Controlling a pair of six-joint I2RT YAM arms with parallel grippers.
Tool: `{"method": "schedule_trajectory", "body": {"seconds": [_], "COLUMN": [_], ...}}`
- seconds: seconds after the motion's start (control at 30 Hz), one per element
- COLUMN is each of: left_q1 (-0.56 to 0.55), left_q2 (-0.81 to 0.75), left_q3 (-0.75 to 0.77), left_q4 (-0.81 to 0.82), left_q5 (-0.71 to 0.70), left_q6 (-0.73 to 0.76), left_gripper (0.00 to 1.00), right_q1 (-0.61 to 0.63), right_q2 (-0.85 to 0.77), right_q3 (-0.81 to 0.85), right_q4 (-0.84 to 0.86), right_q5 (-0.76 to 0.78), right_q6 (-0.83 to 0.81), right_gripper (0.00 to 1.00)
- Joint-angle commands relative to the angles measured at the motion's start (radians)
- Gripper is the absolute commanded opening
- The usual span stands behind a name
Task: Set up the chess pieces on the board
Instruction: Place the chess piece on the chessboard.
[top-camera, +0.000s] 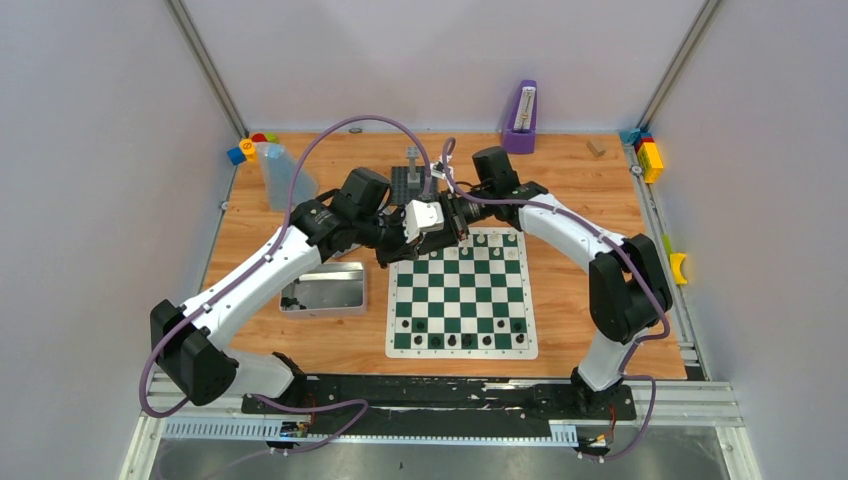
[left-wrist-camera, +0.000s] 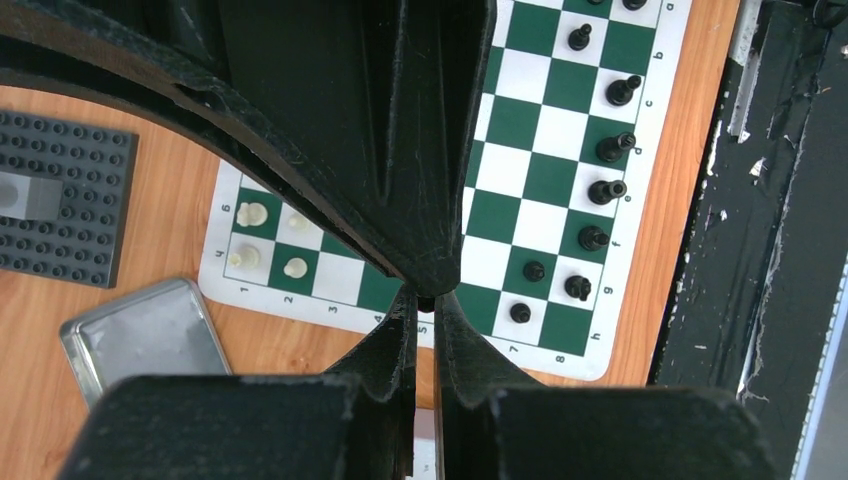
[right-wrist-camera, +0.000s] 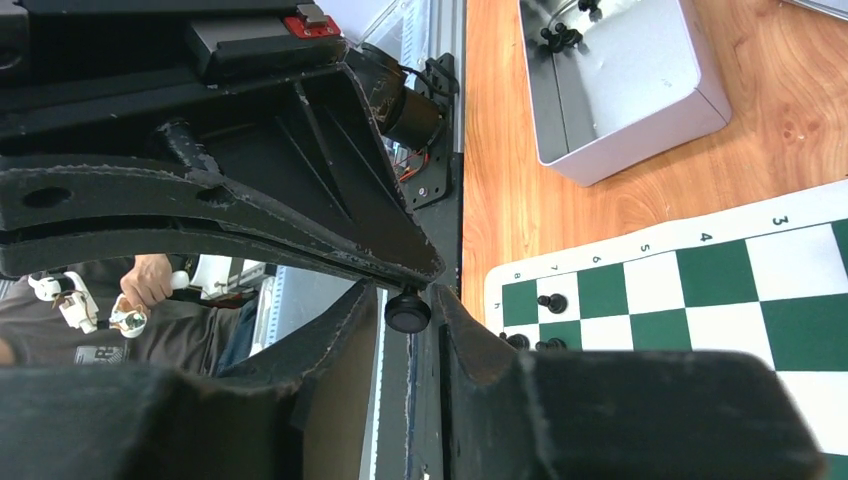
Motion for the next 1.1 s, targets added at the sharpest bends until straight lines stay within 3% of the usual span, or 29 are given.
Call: {"method": "schedule_trajectory", "body": {"seconds": [0.0, 0.27, 0.33, 0.5, 0.63, 0.73, 0.9, 1.07], "left_q1": [-0.008, -0.009, -0.009, -0.003, 0.052, 0.113, 0.156, 0.179], "left_q2": [0.002, -0.015, -0.017, -0.028, -0.027, -0.003, 0.059, 0.145], "left_q3": [0.027, 0.015, 0.015, 0.026, 0.036, 0.063, 0.095, 0.152], "left_q4": [0.033, 0.049, 0.052, 0.055, 0.062, 0.070, 0.129, 0.188], "left_q5": [-0.011, -0.046, -0.049, -0.043, 0.071, 0.213, 0.423, 0.607], "left_q6": [-0.011, -0.018, -0.023, -0.035, -0.061, -0.110, -0.218, -0.363], "left_gripper": [0.00, 0.06, 0.15, 0.52, 0.71, 0.79, 0.82, 0.72], "right_q1": [0.009, 0.006, 0.001, -0.058, -0.124, -0.154, -0.172, -0.181], "right_q2": [0.009, -0.008, -0.017, -0.057, -0.108, -0.147, -0.188, -0.197], "right_q3": [0.040, 0.012, 0.007, -0.007, -0.026, -0.041, -0.057, -0.068], "right_q4": [0.033, 0.024, 0.020, 0.017, 0.019, 0.020, 0.028, 0.059], "right_q5": [-0.018, 0.017, 0.026, 0.010, -0.031, -0.058, -0.070, -0.102], "right_q6": [0.003, -0.012, -0.018, -0.018, -0.029, -0.036, -0.029, 0.012], "right_gripper": [0.24, 0.08, 0.05, 0.00, 0.00, 0.00, 0.00, 0.00]}}
